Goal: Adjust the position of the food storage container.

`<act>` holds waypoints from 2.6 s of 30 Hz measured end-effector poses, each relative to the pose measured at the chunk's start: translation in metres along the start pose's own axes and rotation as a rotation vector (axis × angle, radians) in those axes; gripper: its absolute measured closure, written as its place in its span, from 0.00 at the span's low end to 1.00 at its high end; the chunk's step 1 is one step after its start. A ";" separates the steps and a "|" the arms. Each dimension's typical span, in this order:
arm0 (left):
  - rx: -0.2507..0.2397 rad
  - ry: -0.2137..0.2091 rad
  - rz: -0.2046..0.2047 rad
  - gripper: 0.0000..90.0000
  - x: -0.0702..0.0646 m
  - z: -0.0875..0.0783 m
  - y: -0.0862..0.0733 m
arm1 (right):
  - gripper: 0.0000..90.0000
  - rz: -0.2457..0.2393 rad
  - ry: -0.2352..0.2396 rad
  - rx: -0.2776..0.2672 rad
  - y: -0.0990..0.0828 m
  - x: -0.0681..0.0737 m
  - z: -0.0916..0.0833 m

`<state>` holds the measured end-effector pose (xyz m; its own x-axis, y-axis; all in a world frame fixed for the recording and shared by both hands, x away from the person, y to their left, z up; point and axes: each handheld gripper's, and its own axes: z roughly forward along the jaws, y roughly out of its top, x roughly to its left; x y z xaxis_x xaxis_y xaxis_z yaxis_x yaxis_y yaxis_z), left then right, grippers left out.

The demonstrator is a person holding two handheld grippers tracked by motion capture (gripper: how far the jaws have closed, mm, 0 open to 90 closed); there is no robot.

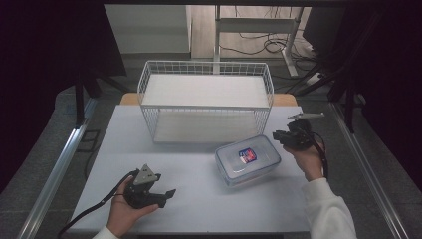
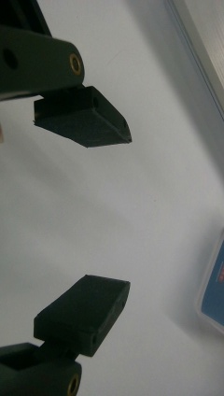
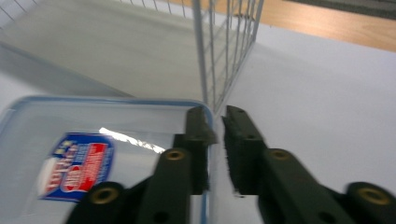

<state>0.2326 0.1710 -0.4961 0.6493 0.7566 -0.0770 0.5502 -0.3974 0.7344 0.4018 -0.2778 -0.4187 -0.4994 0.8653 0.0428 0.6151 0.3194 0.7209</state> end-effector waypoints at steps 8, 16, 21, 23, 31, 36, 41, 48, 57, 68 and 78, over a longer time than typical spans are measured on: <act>0.010 0.003 0.014 0.27 -0.002 0.001 -0.001 | 0.98 -0.024 -0.011 0.096 -0.003 -0.011 0.025; 0.009 0.024 0.022 0.27 -0.001 -0.001 -0.001 | 0.99 -0.028 -0.011 0.190 -0.017 -0.015 0.046; 0.013 0.021 0.025 0.27 -0.001 -0.001 -0.001 | 0.99 -0.040 -0.021 0.217 -0.019 -0.015 0.047; 0.009 0.022 0.021 0.27 -0.001 -0.001 -0.001 | 0.99 -0.050 -0.024 0.223 -0.020 -0.015 0.046; 0.005 0.030 0.020 0.27 0.001 -0.002 -0.001 | 0.99 -0.101 0.032 0.236 -0.024 0.003 0.045; -0.001 0.037 0.021 0.27 0.004 -0.005 -0.001 | 0.99 -0.135 0.048 0.229 -0.030 0.018 0.040; -0.011 0.042 0.010 0.27 0.008 -0.007 -0.001 | 0.99 -0.139 0.064 0.228 -0.032 0.026 0.039; -0.015 0.038 0.003 0.27 0.010 -0.007 -0.001 | 0.99 -0.190 0.122 0.234 -0.034 0.050 0.041; -0.029 0.046 0.002 0.27 0.012 -0.009 -0.002 | 0.99 -0.224 0.175 0.243 -0.039 0.073 0.041; -0.056 0.088 0.012 0.27 0.017 -0.016 -0.002 | 0.99 -0.283 0.258 0.267 -0.045 0.106 0.044; -0.080 0.060 -0.028 0.26 0.019 -0.020 0.000 | 0.99 -0.333 0.312 0.287 -0.049 0.129 0.046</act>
<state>0.2343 0.1961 -0.4841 0.6002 0.7976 -0.0599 0.5228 -0.3345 0.7841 0.3354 -0.1644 -0.4807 -0.8266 0.5573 0.0787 0.5125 0.6875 0.5145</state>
